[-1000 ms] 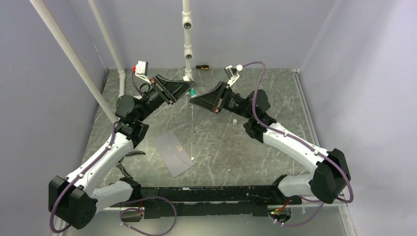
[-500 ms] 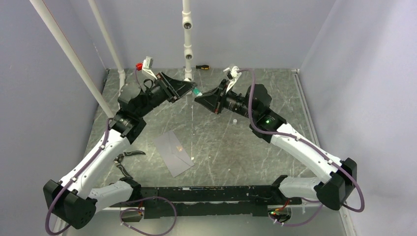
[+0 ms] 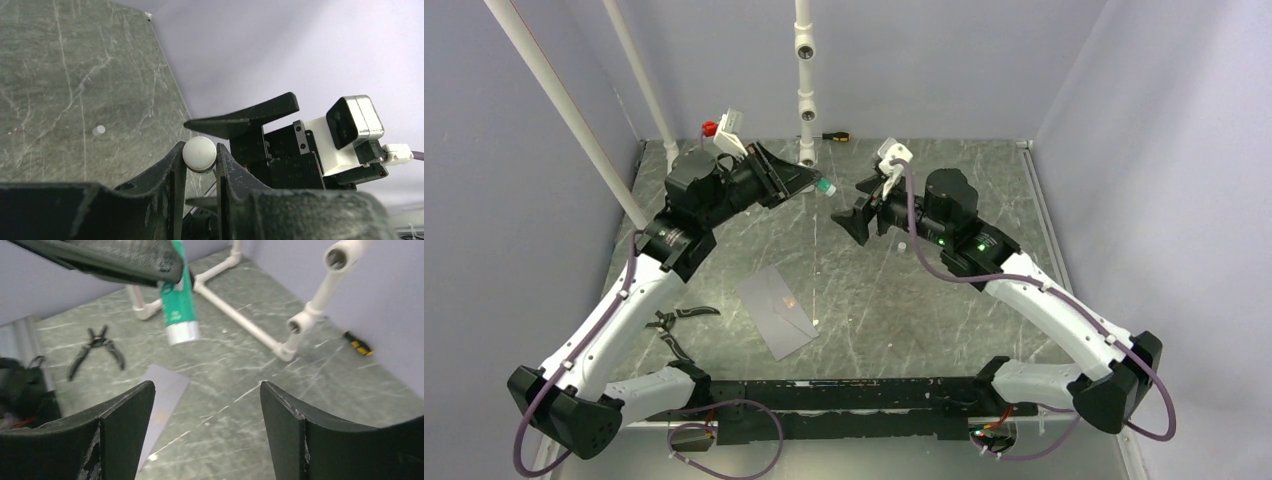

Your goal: Place the letter into the envelope and seal it

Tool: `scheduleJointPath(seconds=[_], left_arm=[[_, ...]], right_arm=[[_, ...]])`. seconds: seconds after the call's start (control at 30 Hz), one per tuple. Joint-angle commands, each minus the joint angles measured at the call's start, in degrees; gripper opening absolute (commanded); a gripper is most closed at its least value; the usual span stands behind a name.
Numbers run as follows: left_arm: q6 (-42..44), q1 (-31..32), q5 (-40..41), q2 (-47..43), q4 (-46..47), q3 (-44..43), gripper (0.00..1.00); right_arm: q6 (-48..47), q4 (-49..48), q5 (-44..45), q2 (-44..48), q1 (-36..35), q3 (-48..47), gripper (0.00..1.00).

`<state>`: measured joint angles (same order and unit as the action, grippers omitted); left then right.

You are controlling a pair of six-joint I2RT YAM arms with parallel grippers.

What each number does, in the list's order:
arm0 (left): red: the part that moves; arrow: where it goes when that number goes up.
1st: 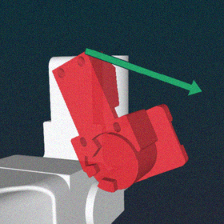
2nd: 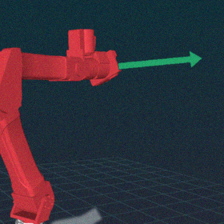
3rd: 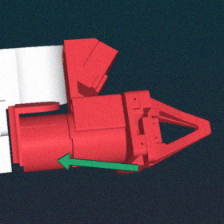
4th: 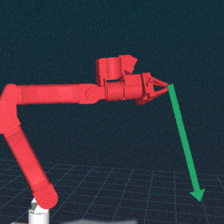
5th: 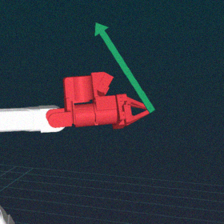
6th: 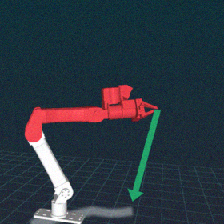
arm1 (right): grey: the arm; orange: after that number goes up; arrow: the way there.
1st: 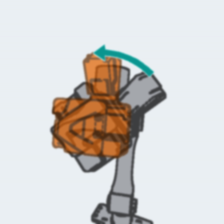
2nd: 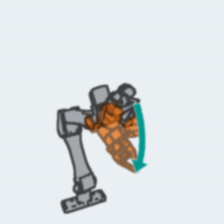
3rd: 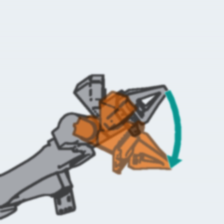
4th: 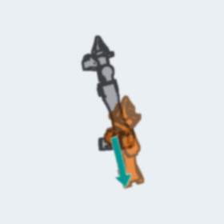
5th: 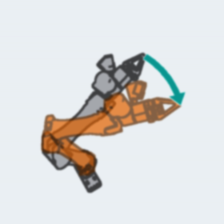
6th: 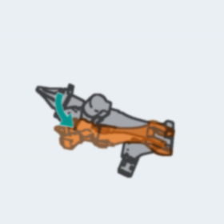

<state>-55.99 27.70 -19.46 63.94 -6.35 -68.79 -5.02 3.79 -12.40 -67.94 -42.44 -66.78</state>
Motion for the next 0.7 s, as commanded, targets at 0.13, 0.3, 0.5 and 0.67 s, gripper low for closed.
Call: scheduleJointPath(seconds=[0.13,0.3,0.5,0.67], left_arm=[[1.3,-0.1,-5.7,-3.3,11.6,0.5,0.02],[-2.0,0.0,-8.5,-3.6,17.0,0.8,0.02],[-7.4,0.0,-13.1,-3.4,25.7,2.9,0.02],[-8.0,0.0,-14.1,-4.0,29.1,4.6,0.02]], right_arm=[[43.0,-7.1,-6.0,11.2,1.2,5.8,0.84],[72.8,-28.7,-5.9,12.0,1.3,14.5,0.74],[76.0,-32.7,-5.3,8.2,1.3,10.5,0.78],[76.0,-37.3,-4.8,6.7,1.3,8.7,0.72]])
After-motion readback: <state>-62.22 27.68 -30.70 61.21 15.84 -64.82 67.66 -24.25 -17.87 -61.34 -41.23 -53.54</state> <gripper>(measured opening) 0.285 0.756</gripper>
